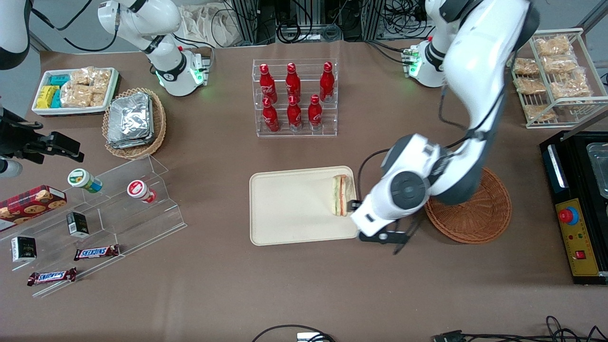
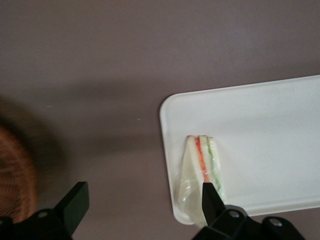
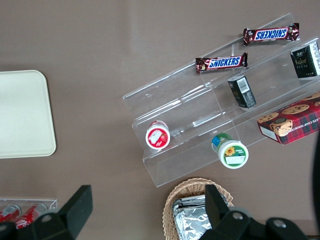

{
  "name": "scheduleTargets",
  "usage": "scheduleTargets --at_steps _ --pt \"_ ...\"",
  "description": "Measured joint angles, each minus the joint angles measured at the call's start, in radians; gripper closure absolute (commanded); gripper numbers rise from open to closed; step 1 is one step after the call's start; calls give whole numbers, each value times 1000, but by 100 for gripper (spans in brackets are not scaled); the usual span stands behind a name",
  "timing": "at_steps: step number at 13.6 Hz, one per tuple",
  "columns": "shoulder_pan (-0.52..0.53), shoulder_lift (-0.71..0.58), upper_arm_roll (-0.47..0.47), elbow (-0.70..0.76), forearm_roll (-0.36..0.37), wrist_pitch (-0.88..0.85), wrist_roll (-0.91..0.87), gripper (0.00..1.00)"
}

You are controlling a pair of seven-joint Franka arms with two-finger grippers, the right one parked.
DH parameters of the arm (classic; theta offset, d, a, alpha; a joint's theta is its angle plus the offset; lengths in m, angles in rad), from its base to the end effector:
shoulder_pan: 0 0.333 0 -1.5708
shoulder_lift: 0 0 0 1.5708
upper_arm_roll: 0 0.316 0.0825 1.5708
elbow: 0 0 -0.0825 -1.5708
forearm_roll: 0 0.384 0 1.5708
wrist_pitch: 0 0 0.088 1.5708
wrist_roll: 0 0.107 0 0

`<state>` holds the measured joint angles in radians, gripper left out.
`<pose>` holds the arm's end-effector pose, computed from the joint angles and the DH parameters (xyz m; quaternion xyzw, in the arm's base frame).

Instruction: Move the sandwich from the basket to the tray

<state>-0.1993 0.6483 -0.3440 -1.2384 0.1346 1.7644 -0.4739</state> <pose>0.6511 -0.3087 0.3950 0.9981 -0.0225 -0.0567 0.0124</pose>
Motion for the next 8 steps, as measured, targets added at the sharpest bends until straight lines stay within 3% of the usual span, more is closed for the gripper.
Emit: scheduleTargets --at_steps 4,8 --pt "111 -199 4 2 1 -190 28 0" --pt "259 -313 7 -3 1 -322 132 0"
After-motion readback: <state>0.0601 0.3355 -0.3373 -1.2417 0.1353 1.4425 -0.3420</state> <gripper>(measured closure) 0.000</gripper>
